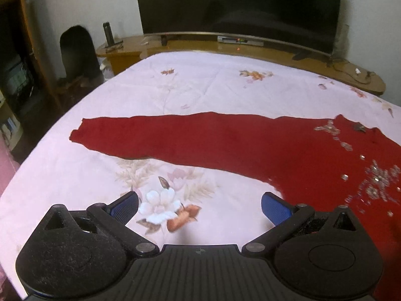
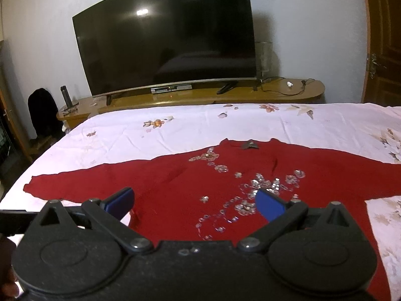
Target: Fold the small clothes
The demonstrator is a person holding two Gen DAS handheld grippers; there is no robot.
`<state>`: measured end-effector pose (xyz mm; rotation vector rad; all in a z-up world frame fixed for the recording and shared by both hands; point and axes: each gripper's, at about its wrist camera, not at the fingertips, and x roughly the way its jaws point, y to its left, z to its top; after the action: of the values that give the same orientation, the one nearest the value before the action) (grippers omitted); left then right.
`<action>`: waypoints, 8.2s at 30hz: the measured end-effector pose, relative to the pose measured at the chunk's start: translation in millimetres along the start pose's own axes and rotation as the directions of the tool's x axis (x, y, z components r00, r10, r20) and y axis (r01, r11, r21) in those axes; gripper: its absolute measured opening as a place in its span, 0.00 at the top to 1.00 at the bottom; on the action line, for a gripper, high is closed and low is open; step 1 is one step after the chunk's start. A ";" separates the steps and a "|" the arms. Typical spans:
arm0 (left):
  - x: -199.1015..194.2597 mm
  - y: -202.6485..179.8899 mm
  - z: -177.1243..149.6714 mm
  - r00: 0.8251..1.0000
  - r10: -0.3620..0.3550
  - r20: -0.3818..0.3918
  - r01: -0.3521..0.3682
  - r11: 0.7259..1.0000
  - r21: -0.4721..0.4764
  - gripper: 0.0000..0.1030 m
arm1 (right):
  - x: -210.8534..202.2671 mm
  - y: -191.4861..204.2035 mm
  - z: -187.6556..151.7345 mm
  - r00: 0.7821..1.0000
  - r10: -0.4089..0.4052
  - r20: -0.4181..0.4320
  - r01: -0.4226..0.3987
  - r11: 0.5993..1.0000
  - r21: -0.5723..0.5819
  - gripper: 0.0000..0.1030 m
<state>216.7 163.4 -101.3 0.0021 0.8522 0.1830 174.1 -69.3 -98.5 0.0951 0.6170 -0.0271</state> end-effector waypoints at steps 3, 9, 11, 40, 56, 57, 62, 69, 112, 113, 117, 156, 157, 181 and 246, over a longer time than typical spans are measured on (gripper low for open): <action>22.0 10.4 7.1 1.000 -0.011 -0.028 0.011 1.000 -0.021 0.00 | 12.5 6.5 1.6 1.000 -0.006 -0.007 0.006 1.000 -0.005 0.01; 61.1 35.9 20.4 0.995 -0.032 -0.095 0.021 0.993 -0.120 0.00 | 33.0 14.1 2.9 1.000 -0.011 -0.025 0.011 1.000 -0.018 0.01; 71.3 41.7 22.7 0.994 -0.035 -0.106 0.020 0.990 -0.141 0.00 | 38.8 16.3 2.7 0.999 -0.013 -0.033 0.013 1.000 -0.021 0.01; 199.0 173.8 18.5 0.956 -0.286 0.067 0.245 0.650 -0.719 0.37 | 92.1 40.6 -1.2 0.995 -0.012 -0.096 0.007 0.999 -0.052 0.01; 145.2 105.5 62.4 0.933 -0.208 0.294 0.317 0.860 -0.400 0.96 | 84.2 11.1 -3.7 0.995 -0.050 -0.091 0.050 0.999 -0.002 0.01; 133.5 85.2 69.5 0.918 -0.235 0.319 0.339 0.882 -0.326 0.96 | 82.2 6.4 -3.2 0.995 -0.052 -0.087 0.053 0.999 0.005 0.01; 98.6 -32.0 86.3 0.822 -0.487 0.295 0.515 0.857 -0.024 0.96 | 67.6 -24.8 -4.0 0.994 -0.092 -0.067 0.095 0.995 0.040 0.01; 97.1 -190.1 34.6 0.727 -0.684 -0.059 0.684 0.713 0.152 0.95 | 44.0 -85.5 -18.2 0.982 -0.168 -0.084 0.176 0.979 0.099 0.01; 91.3 -130.6 30.1 0.886 -0.450 -0.110 0.453 0.892 -0.005 0.10 | 58.1 -101.6 -29.8 0.984 -0.117 -0.138 0.106 0.991 -0.085 0.22; 94.0 -128.2 27.3 0.887 -0.447 -0.114 0.449 0.894 -0.008 0.10 | 62.4 -97.3 -31.9 0.982 -0.128 -0.141 0.113 0.988 -0.108 0.24; 111.8 -130.4 22.6 0.884 -0.448 -0.131 0.449 0.893 -0.022 0.10 | 81.7 -83.4 -40.0 0.973 -0.170 -0.155 0.141 0.973 -0.185 0.33; 127.6 -154.2 6.9 0.899 -0.415 -0.136 0.419 0.908 0.001 0.10 | 64.3 -258.1 -42.4 0.992 -0.058 -0.115 0.114 0.813 0.570 0.76; 123.7 -154.3 6.5 0.902 -0.412 -0.129 0.417 0.909 0.014 0.10 | 64.7 -259.7 -44.1 0.990 -0.067 -0.121 0.125 0.810 0.573 0.81; 158.5 -191.0 27.0 0.923 -0.376 -0.081 0.381 0.922 0.067 0.10 | 80.7 -277.2 -44.9 0.983 -0.088 -0.163 0.154 0.874 0.460 0.83; 71.7 -448.3 -21.5 0.879 -0.462 -0.116 0.476 0.835 0.277 0.10 | -8.1 -549.5 -65.7 0.892 -0.398 -0.212 0.435 0.634 0.640 0.57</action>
<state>318.4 -267.8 -202.6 0.0708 0.8938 -0.4150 100.2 -609.8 -191.6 0.6692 0.6449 -0.7201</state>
